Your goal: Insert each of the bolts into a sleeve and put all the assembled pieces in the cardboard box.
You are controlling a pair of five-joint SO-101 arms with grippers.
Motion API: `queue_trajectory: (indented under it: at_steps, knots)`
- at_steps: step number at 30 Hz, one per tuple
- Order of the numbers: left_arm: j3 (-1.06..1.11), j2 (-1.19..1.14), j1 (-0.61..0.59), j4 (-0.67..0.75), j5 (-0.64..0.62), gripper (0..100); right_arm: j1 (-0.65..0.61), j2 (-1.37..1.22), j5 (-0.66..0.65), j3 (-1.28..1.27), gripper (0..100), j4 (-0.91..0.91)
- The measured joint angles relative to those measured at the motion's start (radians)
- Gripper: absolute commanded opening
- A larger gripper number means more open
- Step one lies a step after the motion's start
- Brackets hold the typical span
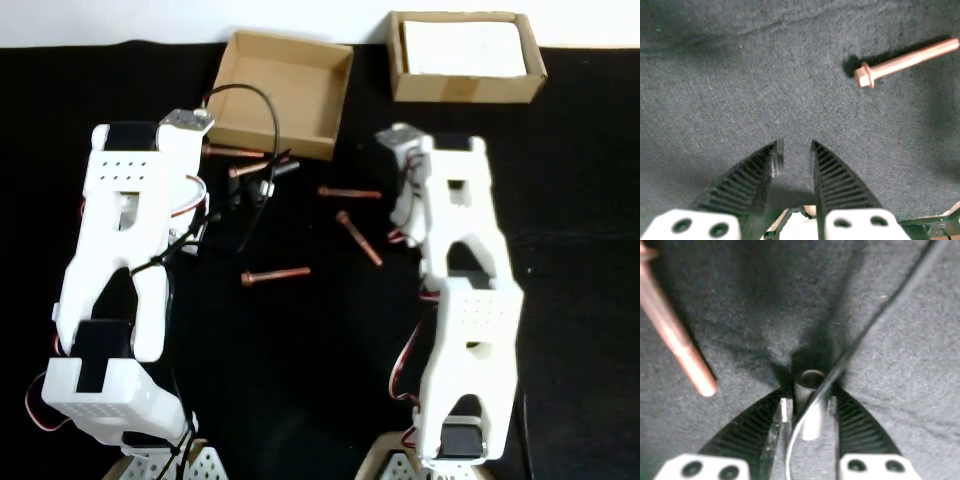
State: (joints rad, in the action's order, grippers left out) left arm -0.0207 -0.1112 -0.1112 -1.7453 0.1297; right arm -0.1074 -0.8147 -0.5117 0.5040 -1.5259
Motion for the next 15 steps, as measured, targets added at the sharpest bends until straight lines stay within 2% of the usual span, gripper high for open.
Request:
queue_trajectory:
  at_steps: [4, 8, 15]
  knots:
    - [0.000, 0.000, 0.000, 0.000, 0.000, 10, 0.002, -0.002, -0.032, 0.003, 2.8, -0.011]
    - [0.000, 0.000, 0.023, 0.000, 0.000, 10, 0.008, -0.002, -0.044, 0.008, 2.6, -0.014]
    - [0.003, 0.066, 0.210, 0.000, -0.002, 11, 0.086, -0.005, -0.005, 0.095, 2.2, -0.123]
